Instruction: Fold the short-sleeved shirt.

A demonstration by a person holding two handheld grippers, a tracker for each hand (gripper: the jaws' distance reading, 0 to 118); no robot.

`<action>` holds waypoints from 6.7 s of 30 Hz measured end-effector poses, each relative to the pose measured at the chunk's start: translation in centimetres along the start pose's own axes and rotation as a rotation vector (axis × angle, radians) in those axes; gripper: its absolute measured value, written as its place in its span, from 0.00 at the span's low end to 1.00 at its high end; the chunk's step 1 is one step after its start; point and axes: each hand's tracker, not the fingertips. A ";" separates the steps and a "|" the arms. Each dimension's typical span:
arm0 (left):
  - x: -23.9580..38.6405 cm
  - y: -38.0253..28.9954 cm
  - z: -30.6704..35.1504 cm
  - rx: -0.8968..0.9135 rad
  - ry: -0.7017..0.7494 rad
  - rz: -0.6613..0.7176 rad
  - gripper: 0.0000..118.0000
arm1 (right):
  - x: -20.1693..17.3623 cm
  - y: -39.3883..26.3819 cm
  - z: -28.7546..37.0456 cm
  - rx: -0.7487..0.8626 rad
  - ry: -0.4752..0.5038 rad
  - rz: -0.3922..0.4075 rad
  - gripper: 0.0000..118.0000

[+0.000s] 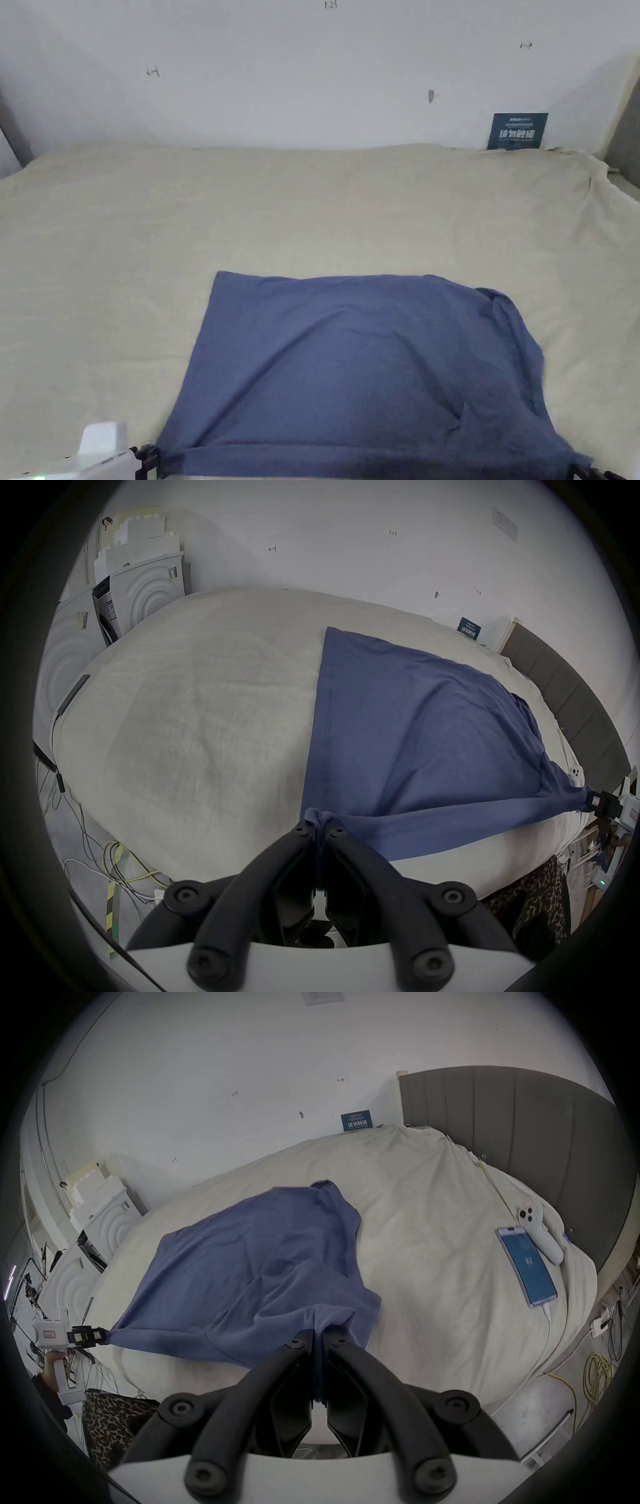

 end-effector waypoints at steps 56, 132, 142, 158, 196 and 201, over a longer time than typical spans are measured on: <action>8.7 9.1 9.7 0.455 -0.066 -0.086 0.00 | -13.0 10.5 6.3 0.477 -0.111 0.202 0.00; 1.6 9.8 -1.2 0.061 -0.090 0.045 0.01 | -2.3 9.0 -4.5 -0.010 -0.013 -0.025 0.04; 1.8 16.1 -7.6 0.034 -0.032 0.021 0.01 | -2.1 14.5 -12.7 -0.018 -0.068 -0.026 0.04; 3.0 15.3 -15.9 -0.097 0.051 -0.036 0.02 | -2.9 12.6 -21.5 -0.202 -0.197 -0.042 0.05; 9.1 7.8 7.1 0.456 -0.074 -0.061 0.00 | -9.6 10.5 4.9 0.429 -0.095 0.217 0.00; 8.3 9.4 5.2 0.371 -0.062 -0.065 0.00 | -10.1 11.1 4.3 0.427 -0.079 0.218 0.00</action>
